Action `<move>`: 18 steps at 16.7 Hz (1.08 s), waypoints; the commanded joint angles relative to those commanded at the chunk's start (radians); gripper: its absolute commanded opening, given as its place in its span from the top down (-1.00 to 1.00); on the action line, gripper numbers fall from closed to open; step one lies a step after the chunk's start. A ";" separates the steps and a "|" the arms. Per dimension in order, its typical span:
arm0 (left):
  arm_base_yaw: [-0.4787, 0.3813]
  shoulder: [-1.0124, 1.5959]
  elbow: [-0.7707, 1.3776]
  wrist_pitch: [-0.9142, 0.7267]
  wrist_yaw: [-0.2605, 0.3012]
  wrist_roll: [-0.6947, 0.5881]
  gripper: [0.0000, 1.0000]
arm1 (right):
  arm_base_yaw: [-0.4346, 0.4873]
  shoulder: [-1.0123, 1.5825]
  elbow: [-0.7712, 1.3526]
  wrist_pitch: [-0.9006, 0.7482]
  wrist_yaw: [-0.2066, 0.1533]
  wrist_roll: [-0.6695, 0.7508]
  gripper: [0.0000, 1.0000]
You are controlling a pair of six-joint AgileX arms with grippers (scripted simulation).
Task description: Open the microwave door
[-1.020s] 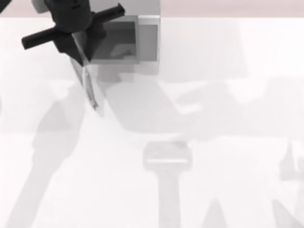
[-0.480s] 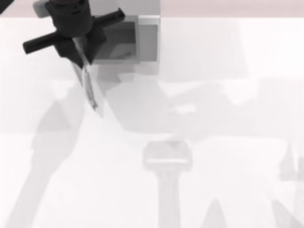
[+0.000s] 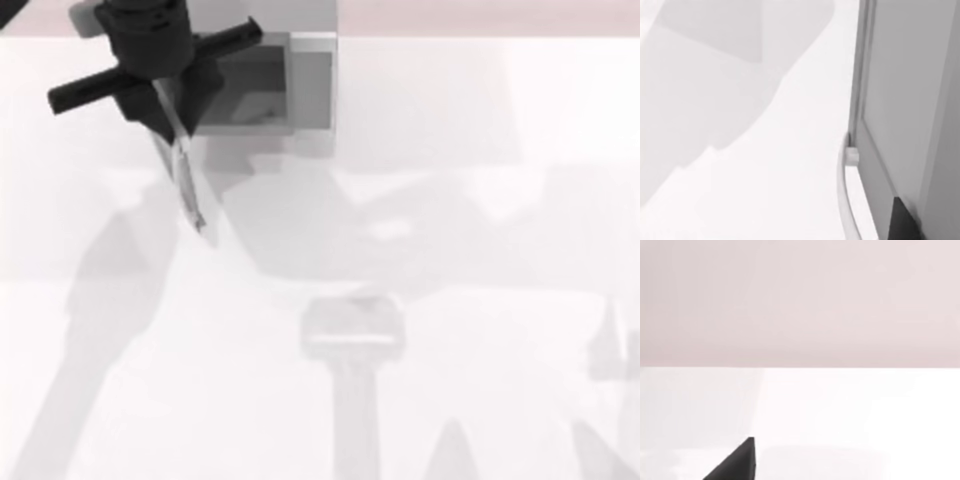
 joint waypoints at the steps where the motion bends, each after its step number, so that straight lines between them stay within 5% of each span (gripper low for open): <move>1: 0.000 0.000 0.000 0.000 0.000 0.000 1.00 | 0.000 0.000 0.000 0.000 0.000 0.000 -1.00; 18: 0.034 -0.066 -0.103 0.041 0.000 0.048 1.00 | 0.000 0.000 0.000 0.000 0.000 0.000 -1.00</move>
